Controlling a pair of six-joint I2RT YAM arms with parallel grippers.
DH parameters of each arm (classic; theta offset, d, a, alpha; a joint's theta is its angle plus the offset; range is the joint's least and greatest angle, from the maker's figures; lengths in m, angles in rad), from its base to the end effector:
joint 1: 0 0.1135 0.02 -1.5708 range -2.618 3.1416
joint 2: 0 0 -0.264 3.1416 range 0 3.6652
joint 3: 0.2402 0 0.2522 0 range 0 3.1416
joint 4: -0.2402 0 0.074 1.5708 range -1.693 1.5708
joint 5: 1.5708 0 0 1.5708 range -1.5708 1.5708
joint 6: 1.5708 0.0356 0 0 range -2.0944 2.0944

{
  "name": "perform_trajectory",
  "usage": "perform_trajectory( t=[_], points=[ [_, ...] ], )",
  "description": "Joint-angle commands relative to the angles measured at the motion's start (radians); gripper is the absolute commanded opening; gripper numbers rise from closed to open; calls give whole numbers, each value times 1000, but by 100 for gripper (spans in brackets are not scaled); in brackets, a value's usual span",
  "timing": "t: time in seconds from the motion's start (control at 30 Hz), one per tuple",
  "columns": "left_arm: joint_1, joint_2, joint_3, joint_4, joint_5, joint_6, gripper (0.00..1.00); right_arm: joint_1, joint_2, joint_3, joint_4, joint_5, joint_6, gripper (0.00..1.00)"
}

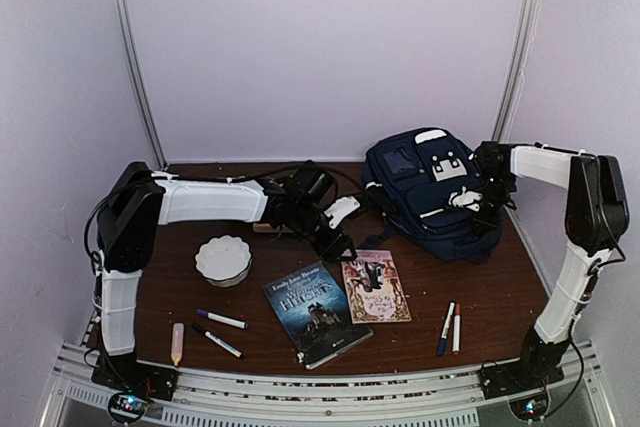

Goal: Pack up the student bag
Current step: Pick up the largest pocket of the bag from the student bag.

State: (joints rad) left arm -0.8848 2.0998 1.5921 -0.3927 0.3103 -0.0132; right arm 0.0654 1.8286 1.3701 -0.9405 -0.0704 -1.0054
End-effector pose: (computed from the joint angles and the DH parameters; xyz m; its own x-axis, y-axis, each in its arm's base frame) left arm 0.2852 -0.3655 0.1902 -0.5076 0.6002 -0.6181 0.8504 0.4643 -0.2474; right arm 0.3513 0.0255 0.2063 -0.4616 -0.8743 -0.1501 -0.8715 0.4785 -0.1072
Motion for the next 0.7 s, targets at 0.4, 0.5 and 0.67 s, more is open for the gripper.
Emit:
perform_trajectory(
  t=[0.4, 0.5, 0.67],
  points=[
    [5, -47, -73, -98, -38, 63, 62, 132, -103, 157, -121, -152, 87, 0],
    [13, -59, -105, -115, -31, 66, 62, 192, -138, 184, -130, -161, 105, 0],
    [15, -68, -155, -133, -38, 65, 62, 243, -149, 258, -137, -209, 165, 0]
  ],
)
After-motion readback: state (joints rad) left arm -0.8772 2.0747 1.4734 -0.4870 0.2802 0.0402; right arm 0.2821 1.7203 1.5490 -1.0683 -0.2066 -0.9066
